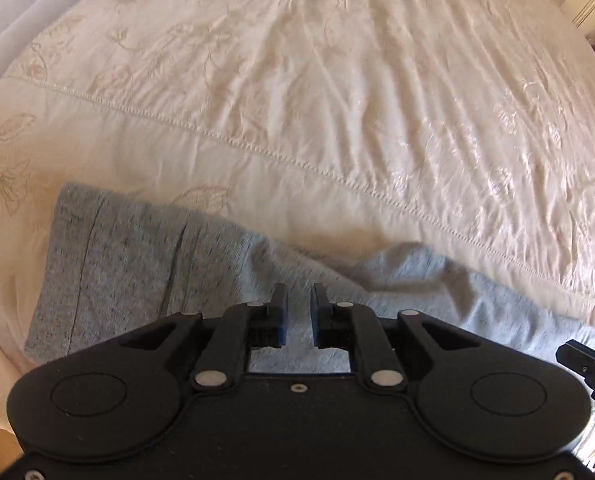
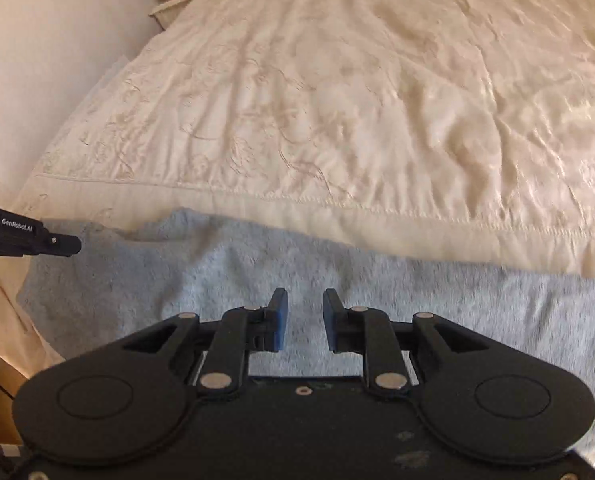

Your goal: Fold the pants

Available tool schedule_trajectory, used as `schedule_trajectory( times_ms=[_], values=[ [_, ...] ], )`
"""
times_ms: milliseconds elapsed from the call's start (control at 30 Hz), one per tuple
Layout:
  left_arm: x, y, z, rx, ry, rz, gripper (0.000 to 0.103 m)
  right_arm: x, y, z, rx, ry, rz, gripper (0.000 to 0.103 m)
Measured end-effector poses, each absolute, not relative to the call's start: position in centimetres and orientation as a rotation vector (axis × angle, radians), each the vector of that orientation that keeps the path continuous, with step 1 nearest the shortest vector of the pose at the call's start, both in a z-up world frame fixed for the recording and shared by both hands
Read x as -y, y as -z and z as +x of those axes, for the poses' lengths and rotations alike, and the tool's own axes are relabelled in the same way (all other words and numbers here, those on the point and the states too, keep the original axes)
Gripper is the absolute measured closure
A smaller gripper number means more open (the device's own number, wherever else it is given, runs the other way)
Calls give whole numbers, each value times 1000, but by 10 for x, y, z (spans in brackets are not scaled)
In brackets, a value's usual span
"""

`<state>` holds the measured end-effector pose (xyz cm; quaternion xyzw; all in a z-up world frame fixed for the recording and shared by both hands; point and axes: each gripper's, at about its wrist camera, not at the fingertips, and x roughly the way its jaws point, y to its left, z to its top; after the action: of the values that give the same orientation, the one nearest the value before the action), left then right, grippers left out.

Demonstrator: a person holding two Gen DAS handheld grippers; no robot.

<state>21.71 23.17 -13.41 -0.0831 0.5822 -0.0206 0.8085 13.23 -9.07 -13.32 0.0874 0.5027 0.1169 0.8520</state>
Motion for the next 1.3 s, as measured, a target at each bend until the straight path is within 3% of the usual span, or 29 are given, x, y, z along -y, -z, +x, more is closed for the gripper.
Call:
schedule_trajectory(
  times_ms=[67, 333, 733, 1200, 1267, 1300],
  values=[
    [-224, 129, 227, -1222, 37, -154, 75, 85, 130, 145, -1046, -284, 173, 80],
    [-199, 167, 257, -1319, 64, -63, 74, 57, 134, 166, -1060, -327, 186, 79],
    [-242, 203, 200, -1466, 105, -167, 75, 12, 141, 187, -1092, -353, 186, 77],
    [-274, 143, 198, -1288, 97, -146, 75, -49, 194, 258, -1284, -469, 102, 70],
    [-283, 138, 203, -1266, 70, -136, 75, -50, 193, 247, -1271, -533, 103, 75],
    [-286, 138, 205, -1260, 57, -133, 75, -51, 190, 238, -1247, -563, 93, 84]
  ],
)
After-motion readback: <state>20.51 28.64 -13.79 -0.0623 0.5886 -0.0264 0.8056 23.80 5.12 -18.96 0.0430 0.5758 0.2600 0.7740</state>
